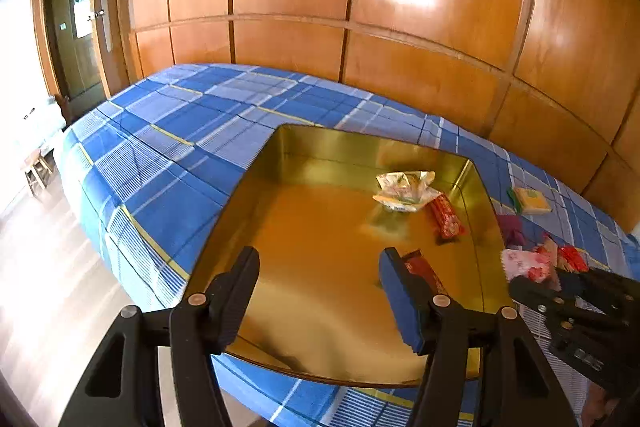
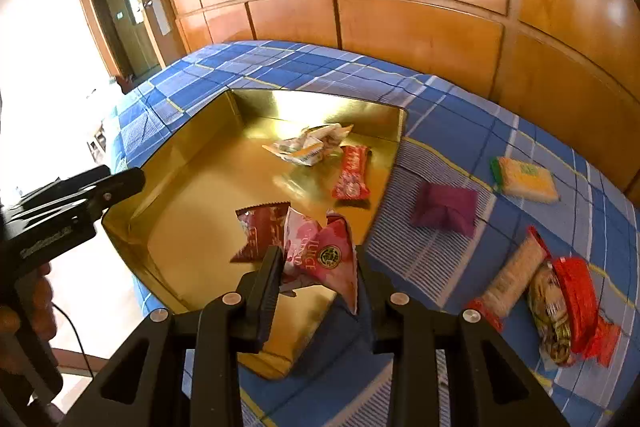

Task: Organize snacks
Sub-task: 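Carry the pink packet over the gold tray and open the right tool, then move both tools back toward the remaining snacks on the bed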

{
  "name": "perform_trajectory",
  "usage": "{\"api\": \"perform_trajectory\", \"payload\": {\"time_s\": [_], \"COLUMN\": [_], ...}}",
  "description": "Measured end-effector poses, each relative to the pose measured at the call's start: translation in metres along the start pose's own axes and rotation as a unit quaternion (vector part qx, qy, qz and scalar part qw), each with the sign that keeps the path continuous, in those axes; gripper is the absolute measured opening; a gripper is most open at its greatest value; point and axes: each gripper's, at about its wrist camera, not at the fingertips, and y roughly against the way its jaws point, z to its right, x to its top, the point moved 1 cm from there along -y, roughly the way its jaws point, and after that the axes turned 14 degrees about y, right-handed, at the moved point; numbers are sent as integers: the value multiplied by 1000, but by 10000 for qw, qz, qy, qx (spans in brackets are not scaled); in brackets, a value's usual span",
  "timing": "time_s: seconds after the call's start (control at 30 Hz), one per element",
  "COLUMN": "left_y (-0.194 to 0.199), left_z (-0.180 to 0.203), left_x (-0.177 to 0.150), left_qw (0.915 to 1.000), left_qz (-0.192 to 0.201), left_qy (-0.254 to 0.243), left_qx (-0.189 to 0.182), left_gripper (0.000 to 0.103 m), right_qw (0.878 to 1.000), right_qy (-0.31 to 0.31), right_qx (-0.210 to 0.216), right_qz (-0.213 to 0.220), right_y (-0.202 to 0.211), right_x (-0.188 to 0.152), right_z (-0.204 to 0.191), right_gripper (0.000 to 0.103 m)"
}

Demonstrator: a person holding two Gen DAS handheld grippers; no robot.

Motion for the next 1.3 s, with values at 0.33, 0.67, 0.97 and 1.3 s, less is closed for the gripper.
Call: {"api": "perform_trajectory", "payload": {"time_s": [0.33,0.67,0.97,1.3], "left_y": [11,14,15,14], "left_z": [-4,-4,6,25], "left_x": [2,1,-5,-14], "left_qw": [9997,9995,9993,9983], "left_qz": [232,264,228,146], "left_qy": [-70,-136,-293,-568], "left_qx": [61,77,61,13], "left_gripper": [63,63,63,64], "right_qw": [9993,9993,9995,9978], "right_qy": [265,198,-146,-388], "right_qx": [-206,-255,-270,-532], "right_qz": [-173,-179,-53,-7], "right_y": [-31,-39,-20,3], "right_x": [34,36,18,-7], "right_z": [-6,-5,8,32], "right_gripper": [34,36,39,41]}}
